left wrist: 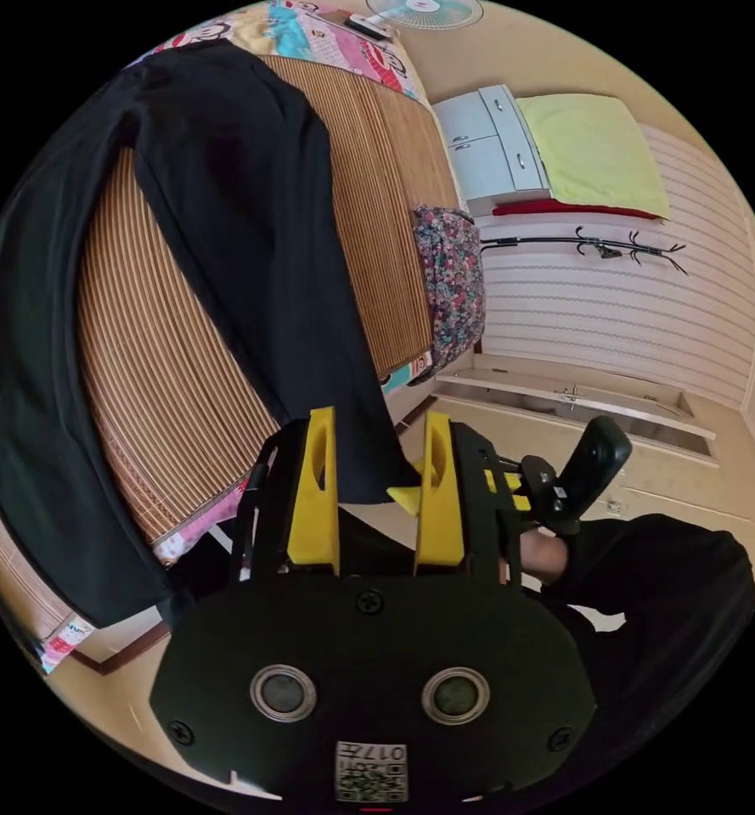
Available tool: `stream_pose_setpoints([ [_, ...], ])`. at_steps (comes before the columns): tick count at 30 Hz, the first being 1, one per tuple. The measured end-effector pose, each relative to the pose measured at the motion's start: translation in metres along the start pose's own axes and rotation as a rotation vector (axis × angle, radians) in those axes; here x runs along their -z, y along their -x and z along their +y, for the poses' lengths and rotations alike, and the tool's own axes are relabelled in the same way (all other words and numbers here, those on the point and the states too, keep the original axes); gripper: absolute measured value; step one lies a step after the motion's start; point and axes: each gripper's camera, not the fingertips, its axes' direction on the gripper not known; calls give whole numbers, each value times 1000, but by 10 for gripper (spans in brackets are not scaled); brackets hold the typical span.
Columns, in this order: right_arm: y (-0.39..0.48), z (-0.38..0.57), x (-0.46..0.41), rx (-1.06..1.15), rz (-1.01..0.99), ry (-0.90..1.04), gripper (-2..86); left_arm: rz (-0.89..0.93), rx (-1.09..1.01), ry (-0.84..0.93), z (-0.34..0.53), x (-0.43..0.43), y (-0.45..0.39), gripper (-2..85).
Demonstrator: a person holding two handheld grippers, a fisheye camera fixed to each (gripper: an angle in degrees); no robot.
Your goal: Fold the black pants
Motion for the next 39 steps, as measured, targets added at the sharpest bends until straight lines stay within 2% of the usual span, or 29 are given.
stream_pose_setpoints([
  [1,3,-3,-2,20,-15,8,38,-39,-22,-5,4,2,1,51],
  [3,6,-14,-9,101,-41,76,44,-67,-40,-33,14,7,3,17],
  [8,-28,-46,-6,265,-268,291,66,34,-24,-90,40,17,22,-5],
  [10,-55,-70,-2,260,-323,351,75,73,-15,-122,48,22,30,-7],
  [13,-117,-138,10,138,-363,289,88,92,-16,-142,57,25,36,-8],
  [17,-208,-261,18,-101,-449,-6,109,135,-17,-176,66,26,44,-8],
  [20,-250,-349,2,-197,-348,-112,127,152,-22,-193,72,23,50,-8],
  [24,-275,-449,-34,-350,-110,-151,138,206,-11,-217,80,18,63,-8],
  [29,-290,-507,-74,-491,-48,-206,122,295,35,-272,92,15,86,-9],
  [31,-285,-523,-92,-509,22,-168,96,377,96,-313,104,14,100,-9],
  [32,-274,-535,-103,-500,136,-124,75,398,108,-326,108,14,103,-9],
  [34,-237,-553,-114,-437,376,-115,51,445,156,-377,127,16,112,-8],
  [36,-150,-567,-132,-232,729,-188,39,456,199,-426,147,21,120,-8],
  [37,-123,-567,-140,-154,793,-221,38,468,241,-435,160,23,125,-8],
  [39,-23,-556,-174,142,879,-315,34,471,299,-447,181,26,129,-8],
])
